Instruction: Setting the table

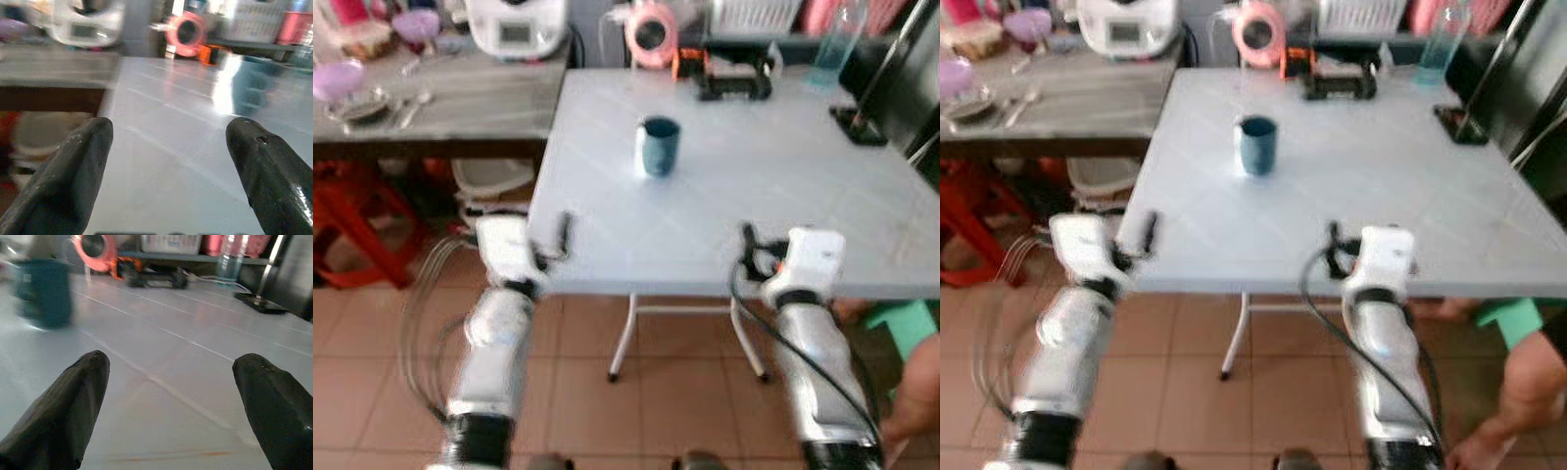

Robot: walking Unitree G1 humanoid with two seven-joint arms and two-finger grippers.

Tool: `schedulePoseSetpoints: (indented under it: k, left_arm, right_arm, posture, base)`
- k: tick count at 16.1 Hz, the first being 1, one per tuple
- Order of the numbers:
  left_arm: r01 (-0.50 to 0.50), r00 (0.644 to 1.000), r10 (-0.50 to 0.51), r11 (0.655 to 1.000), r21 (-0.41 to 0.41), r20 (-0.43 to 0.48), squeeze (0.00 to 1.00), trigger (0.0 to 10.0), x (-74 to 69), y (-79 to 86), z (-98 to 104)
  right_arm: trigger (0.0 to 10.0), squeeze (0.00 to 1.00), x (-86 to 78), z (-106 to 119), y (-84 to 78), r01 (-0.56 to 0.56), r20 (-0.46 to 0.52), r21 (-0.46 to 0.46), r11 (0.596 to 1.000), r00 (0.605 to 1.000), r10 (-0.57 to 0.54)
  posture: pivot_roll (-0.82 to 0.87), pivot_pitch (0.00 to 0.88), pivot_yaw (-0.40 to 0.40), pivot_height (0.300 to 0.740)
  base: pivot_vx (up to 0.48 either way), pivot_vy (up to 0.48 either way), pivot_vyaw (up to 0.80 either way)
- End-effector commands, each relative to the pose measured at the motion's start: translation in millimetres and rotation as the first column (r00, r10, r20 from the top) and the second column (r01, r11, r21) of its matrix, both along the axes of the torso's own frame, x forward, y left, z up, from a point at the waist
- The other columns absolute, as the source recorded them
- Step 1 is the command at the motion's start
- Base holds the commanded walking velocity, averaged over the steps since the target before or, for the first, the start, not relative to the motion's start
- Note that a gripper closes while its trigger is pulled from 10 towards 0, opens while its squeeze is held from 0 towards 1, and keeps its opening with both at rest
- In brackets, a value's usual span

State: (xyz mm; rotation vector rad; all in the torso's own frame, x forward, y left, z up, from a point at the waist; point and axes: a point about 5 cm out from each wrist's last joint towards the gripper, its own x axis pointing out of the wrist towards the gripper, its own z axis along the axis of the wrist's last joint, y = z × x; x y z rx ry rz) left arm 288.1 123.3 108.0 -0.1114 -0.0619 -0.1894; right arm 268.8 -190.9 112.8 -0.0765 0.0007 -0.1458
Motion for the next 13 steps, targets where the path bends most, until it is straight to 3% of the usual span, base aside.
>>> schedulePoseSetpoints:
  k: [1, 5, 13]
  left_arm:
    - [-0.009, 1.000, 0.009, 1.000, 0.016, 0.021, 0.00, 10.0, 0.0, 7.1, 3.6]
    - [0.006, 1.000, -0.006, 1.000, 0.009, 0.027, 0.00, 10.0, -0.9, 5.0, 3.7]
    - [0.016, 1.000, -0.016, 1.000, 0.008, 0.023, 0.00, 10.0, -1.5, 4.2, 2.6]
  right_arm:
    - [10.0, 0.00, 1.9, 4.1, 5.9, -0.024, 0.021, -0.003, 1.000, 0.999, 0.024]
    - [10.0, 0.00, 1.3, 5.8, 5.7, -0.027, 0.028, -0.009, 1.000, 0.999, 0.027]
    - [10.0, 0.00, 1.9, 4.8, 4.1, -0.010, 0.022, -0.011, 1.000, 1.000, 0.011]
  posture:
    - [-0.05, 0.000, 0.014, 0.740]
    - [-0.06, 0.000, 0.012, 0.740]
    - [-0.06, 0.000, 0.009, 0.740]
  base:
    - [0.000, 0.000, 0.00]
    - [0.345, 0.000, 0.75]
    - [0.367, 0.000, 0.00]
